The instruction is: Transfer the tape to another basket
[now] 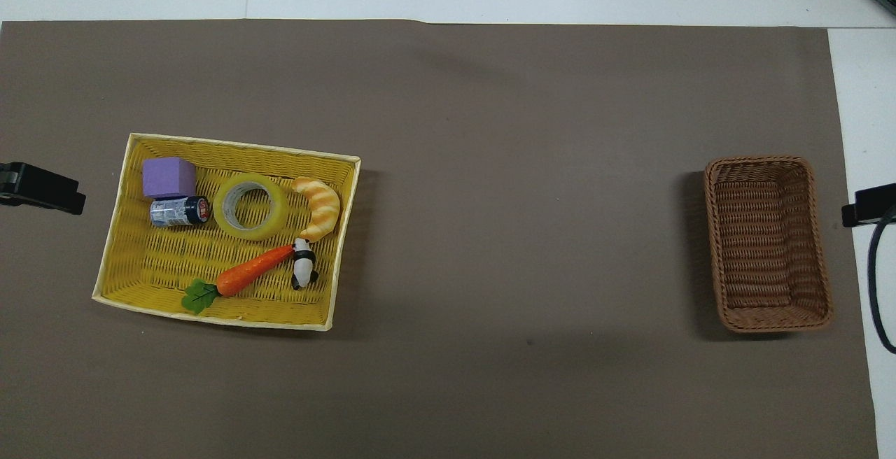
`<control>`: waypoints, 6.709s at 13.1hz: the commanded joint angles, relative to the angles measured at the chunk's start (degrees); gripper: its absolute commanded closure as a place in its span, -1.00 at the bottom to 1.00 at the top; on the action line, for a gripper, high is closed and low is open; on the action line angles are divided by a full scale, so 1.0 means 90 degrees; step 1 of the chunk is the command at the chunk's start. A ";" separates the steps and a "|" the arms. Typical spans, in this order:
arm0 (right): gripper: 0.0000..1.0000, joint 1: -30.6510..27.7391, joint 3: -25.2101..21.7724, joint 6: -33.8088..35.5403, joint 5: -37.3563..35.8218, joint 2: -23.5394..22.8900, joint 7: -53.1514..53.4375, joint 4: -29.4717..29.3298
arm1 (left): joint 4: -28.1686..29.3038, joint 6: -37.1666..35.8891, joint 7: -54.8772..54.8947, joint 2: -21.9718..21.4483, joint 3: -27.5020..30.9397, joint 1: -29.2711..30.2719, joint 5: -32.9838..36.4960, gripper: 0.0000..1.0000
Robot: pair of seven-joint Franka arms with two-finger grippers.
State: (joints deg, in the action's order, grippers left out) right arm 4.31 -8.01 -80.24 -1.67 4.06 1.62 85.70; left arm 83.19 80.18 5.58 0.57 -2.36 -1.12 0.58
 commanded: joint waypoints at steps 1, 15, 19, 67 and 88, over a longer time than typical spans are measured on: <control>-1.00 -0.0020 0.0021 0.0098 0.0049 0.0018 0.0083 -0.0040 | -0.0025 -0.0071 0.0005 -0.0024 -0.0001 0.0047 -0.0035 -1.00; -1.00 -0.0020 0.0021 0.0117 0.0049 0.0018 0.0064 -0.0040 | 0.1008 0.1070 -0.0005 0.0054 0.0009 0.0047 -0.0036 -1.00; -1.00 -0.0010 0.0031 0.0127 0.0059 0.0057 0.0054 -0.0059 | 0.1663 0.1939 0.0043 0.0103 0.0009 0.0047 -0.0132 -1.00; -1.00 0.2655 0.0343 -0.3923 0.3592 -0.1280 0.3577 0.1581 | 0.1488 0.2391 -0.0796 0.1626 -0.0205 -0.0031 -0.3130 1.00; -0.60 0.2823 0.0314 -0.3956 0.4951 -0.1427 0.3297 0.2148 | 0.1772 0.2918 -0.1343 0.1421 -0.0851 -0.1096 -0.5026 1.00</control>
State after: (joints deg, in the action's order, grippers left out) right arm 31.00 -5.12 -117.59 41.53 -10.69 34.59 102.78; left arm 97.96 105.59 -5.91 15.10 -10.61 -10.36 -43.12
